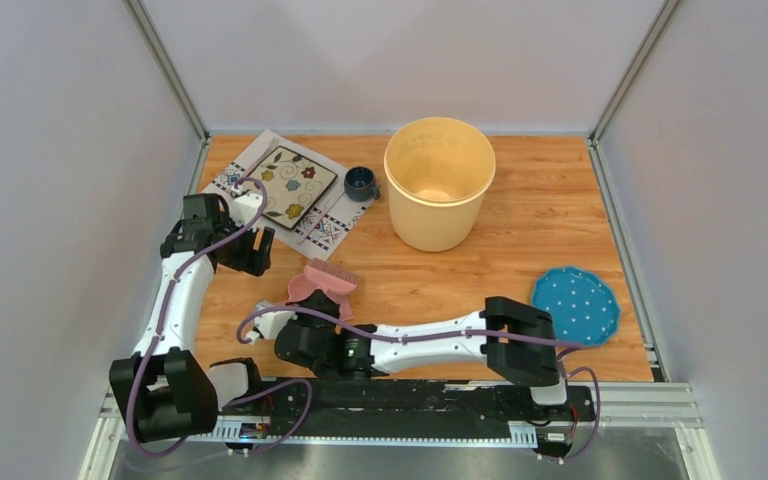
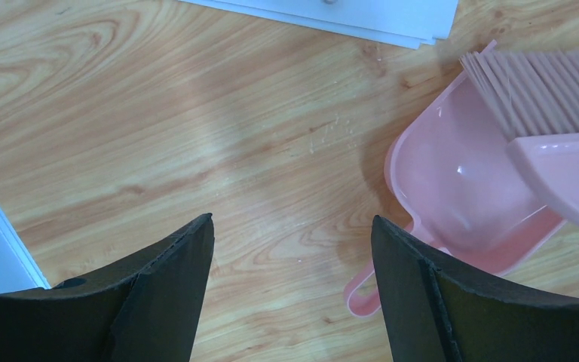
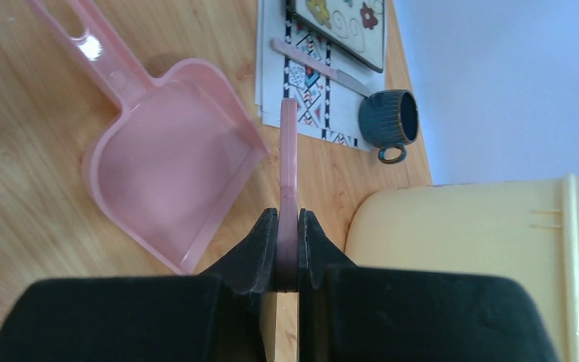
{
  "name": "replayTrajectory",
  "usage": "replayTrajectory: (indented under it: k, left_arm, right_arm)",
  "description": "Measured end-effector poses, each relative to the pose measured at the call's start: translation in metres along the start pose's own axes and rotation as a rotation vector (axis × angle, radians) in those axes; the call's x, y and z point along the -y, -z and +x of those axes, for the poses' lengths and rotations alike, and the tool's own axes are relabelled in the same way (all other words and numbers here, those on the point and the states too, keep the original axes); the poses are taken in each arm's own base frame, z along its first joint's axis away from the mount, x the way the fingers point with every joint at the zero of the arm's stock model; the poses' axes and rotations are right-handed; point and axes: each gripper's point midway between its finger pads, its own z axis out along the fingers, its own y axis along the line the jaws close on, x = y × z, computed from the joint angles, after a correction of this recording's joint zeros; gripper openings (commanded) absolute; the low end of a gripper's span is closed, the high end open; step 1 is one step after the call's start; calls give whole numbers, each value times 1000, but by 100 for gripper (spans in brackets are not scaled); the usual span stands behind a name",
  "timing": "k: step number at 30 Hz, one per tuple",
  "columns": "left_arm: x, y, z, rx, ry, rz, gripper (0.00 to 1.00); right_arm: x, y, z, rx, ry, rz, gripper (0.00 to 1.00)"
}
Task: Sweep away the paper scraps from the table
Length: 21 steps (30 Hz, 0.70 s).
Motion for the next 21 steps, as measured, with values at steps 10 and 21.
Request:
replayTrajectory:
  k: [10, 21]
  left_arm:
    - [-2, 0, -2, 9, -1, -5, 84]
    - [-1, 0, -2, 7, -4, -3, 84]
  right_arm:
    - [-47, -14, 31, -111, 75, -54, 0]
    - [-64, -12, 33, -134, 47, -136, 76]
